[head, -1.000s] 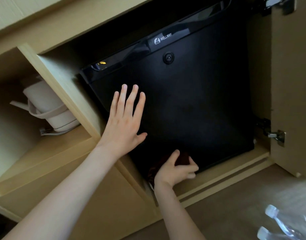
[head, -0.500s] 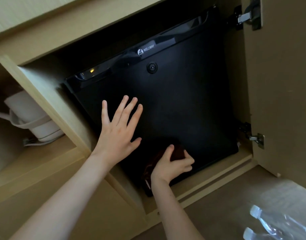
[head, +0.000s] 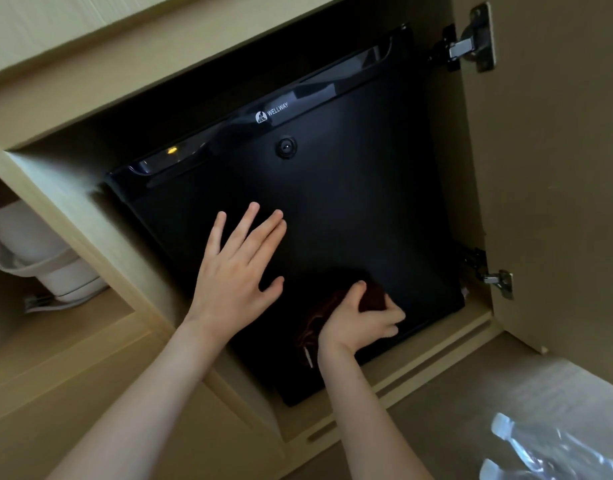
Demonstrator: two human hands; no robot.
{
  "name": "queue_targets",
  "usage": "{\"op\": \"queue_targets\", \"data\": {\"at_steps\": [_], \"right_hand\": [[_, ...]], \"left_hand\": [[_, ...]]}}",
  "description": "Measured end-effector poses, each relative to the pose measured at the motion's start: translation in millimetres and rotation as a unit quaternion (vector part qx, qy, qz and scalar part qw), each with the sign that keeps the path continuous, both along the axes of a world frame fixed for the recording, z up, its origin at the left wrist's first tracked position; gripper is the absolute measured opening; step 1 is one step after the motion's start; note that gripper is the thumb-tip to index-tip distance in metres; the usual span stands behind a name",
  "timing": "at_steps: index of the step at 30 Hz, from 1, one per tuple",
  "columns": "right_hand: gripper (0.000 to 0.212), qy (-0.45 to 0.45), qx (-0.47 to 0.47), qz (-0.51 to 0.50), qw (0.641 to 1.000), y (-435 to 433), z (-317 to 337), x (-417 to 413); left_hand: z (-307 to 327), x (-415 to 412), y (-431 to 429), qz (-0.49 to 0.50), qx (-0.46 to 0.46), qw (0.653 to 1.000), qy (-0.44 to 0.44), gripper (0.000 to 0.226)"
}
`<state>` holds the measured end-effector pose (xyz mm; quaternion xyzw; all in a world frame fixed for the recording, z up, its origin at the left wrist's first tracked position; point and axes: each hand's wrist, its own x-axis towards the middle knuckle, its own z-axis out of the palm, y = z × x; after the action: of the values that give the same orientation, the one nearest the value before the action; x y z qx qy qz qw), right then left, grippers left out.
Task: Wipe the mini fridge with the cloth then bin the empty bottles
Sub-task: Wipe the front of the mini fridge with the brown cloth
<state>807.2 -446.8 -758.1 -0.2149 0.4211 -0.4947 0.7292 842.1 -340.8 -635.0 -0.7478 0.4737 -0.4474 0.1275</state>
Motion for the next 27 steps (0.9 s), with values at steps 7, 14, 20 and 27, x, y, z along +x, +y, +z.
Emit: {"op": "queue_targets", "data": {"at_steps": [7, 14, 20, 27], "right_hand": [[0.035, -0.008, -0.318, 0.013, 0.948, -6.2, 17.3, -0.7], [0.041, 0.036, 0.015, 0.001, 0.999, -24.9, -32.5, -4.1], [0.036, -0.005, -0.250, -0.004, 0.968, -30.6, 6.2, -9.0], [0.047, 0.086, -0.019, 0.020, 0.996, -35.6, -52.1, -8.3]], "left_hand": [[-8.2, 0.3, -18.2, -0.034, -0.017, 0.999, 0.012, 0.073], [-9.9, -0.9, -23.4, -0.036, -0.008, 0.999, 0.016, 0.073], [-13.1, 0.2, -31.9, -0.043, 0.000, 0.999, 0.019, 0.074], [-18.0, 4.8, -33.3, -0.042, -0.014, 0.999, 0.012, 0.077]]}}
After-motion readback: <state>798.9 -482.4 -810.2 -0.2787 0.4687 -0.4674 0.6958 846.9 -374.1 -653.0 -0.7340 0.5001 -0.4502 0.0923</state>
